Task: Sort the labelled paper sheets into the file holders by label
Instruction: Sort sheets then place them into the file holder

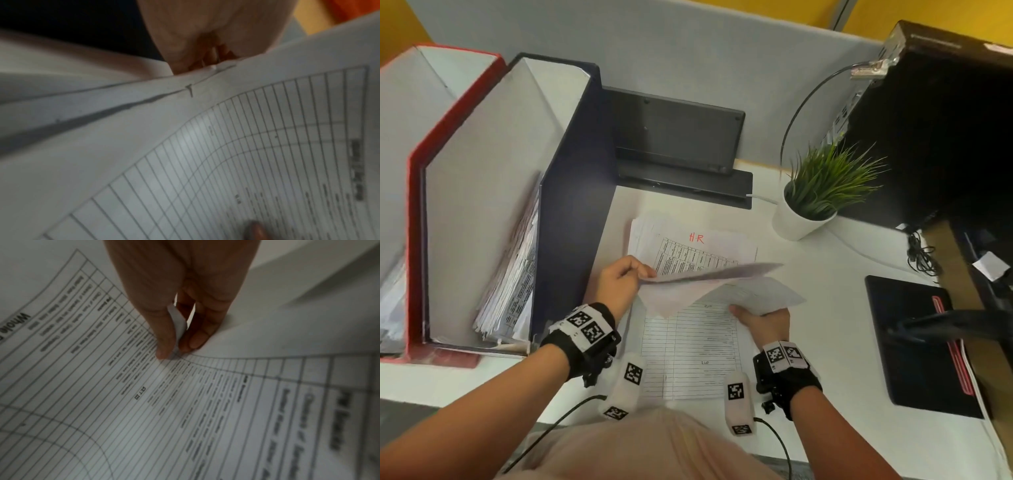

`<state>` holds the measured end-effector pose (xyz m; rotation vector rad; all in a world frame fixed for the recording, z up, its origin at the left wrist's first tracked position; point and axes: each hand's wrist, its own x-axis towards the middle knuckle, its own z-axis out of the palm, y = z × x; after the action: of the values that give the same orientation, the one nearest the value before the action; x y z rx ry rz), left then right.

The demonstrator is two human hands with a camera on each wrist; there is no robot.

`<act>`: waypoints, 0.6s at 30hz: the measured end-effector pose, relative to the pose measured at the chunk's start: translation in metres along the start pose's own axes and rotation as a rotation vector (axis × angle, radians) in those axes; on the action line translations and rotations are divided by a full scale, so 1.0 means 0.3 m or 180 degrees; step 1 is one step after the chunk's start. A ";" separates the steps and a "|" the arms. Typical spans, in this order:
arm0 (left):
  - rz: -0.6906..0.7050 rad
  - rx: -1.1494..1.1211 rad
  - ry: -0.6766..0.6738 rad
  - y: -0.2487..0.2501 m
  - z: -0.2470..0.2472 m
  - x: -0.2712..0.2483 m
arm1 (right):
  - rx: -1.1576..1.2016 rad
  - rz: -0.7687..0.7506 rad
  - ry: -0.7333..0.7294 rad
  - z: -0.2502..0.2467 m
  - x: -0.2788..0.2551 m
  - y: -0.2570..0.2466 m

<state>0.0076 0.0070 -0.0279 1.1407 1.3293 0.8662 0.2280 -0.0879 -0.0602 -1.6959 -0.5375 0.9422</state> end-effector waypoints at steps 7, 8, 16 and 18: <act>-0.0654 -0.0312 -0.0322 0.037 -0.015 0.014 | -0.0462 0.0177 -0.0329 -0.014 0.008 -0.016; -0.0671 -0.0177 -0.0171 0.042 -0.015 0.029 | -0.0230 0.0328 -0.0378 -0.017 0.011 -0.020; -0.0934 0.1691 -0.0084 0.010 -0.038 0.129 | 0.1287 0.1215 -0.0214 -0.017 0.020 -0.010; -0.0839 0.1797 0.0003 0.016 -0.030 0.131 | 0.1353 0.1162 -0.0164 -0.014 0.023 -0.004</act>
<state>0.0030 0.0471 -0.0332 1.3445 1.7385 0.2991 0.2356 -0.0848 -0.0607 -1.4045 -0.0448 1.2627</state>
